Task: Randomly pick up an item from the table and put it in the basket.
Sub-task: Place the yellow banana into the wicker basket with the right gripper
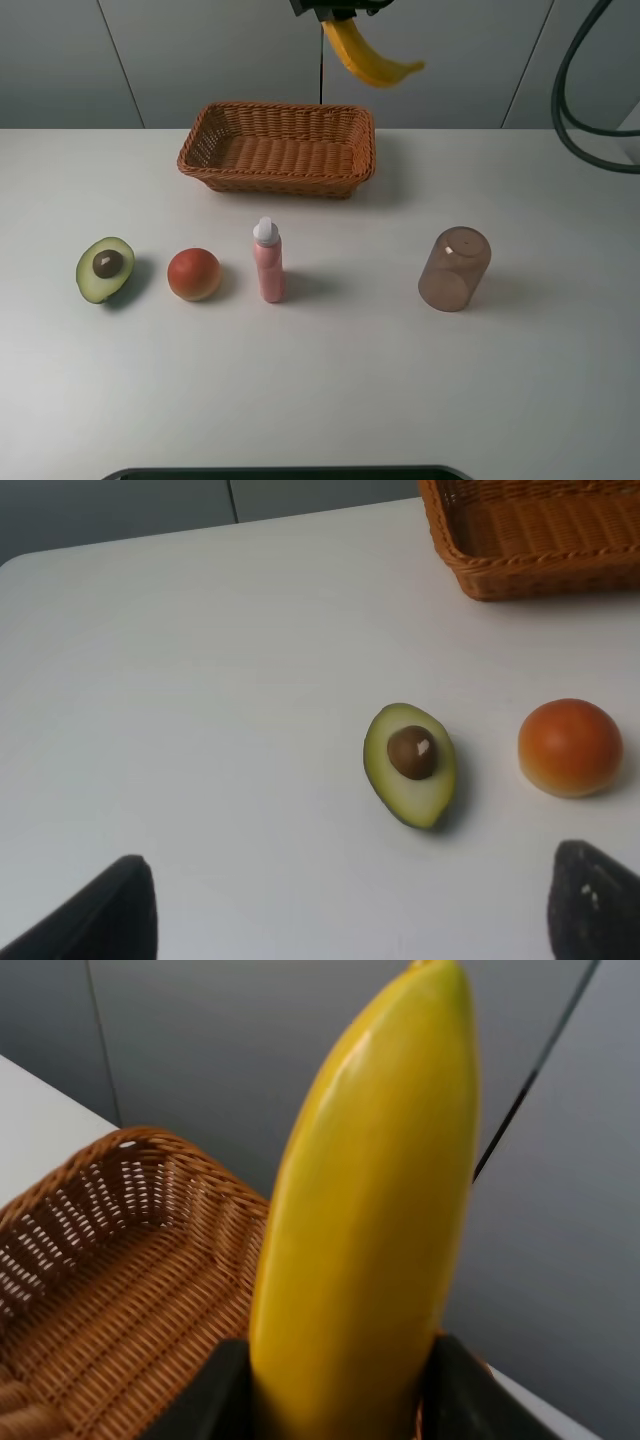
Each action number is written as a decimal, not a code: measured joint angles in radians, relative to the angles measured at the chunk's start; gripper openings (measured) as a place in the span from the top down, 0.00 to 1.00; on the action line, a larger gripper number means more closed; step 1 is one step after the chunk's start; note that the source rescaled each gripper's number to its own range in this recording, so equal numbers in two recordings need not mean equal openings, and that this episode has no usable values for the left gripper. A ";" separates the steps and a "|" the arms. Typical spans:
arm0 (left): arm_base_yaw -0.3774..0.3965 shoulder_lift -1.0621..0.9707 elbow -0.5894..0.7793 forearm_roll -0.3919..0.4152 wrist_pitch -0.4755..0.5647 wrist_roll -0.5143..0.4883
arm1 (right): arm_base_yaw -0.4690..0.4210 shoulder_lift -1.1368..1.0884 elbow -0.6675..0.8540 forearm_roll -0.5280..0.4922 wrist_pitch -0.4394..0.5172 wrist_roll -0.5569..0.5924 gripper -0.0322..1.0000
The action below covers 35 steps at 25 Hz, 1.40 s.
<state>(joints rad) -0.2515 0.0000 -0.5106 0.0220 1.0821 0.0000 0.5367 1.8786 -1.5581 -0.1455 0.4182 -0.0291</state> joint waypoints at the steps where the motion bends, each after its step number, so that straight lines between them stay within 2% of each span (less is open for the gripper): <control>1: 0.000 0.000 0.000 0.000 0.000 0.000 | 0.000 0.036 -0.008 -0.001 -0.026 -0.034 0.95; 7: 0.000 0.000 0.000 0.000 0.000 0.000 | 0.008 0.204 -0.022 -0.002 -0.203 -0.133 0.95; 11: 0.000 0.000 0.000 0.000 0.000 0.000 | 0.042 0.265 -0.024 -0.002 -0.263 -0.142 0.95; 17: 0.000 0.000 0.000 0.000 0.000 0.000 | 0.082 0.330 -0.026 -0.002 -0.274 -0.150 0.95; 30: 0.000 0.000 0.000 0.000 0.000 0.000 | 0.090 0.349 -0.028 0.001 -0.274 -0.156 0.95; 31: 0.000 0.000 0.000 0.000 0.000 0.000 | 0.090 0.349 -0.028 0.001 -0.274 -0.156 0.90; 32: 0.000 0.000 0.000 0.000 0.000 0.000 | 0.090 0.349 -0.028 0.001 -0.272 -0.156 0.75; 34: 0.000 0.000 0.000 0.000 0.000 0.000 | 0.090 0.349 -0.028 0.004 -0.275 -0.156 0.32; 35: 0.000 0.000 0.000 0.000 0.000 0.000 | 0.090 0.349 -0.028 0.004 -0.277 -0.156 0.17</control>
<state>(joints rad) -0.2515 0.0000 -0.5106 0.0220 1.0821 0.0000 0.6264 2.2280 -1.5864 -0.1416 0.1408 -0.1848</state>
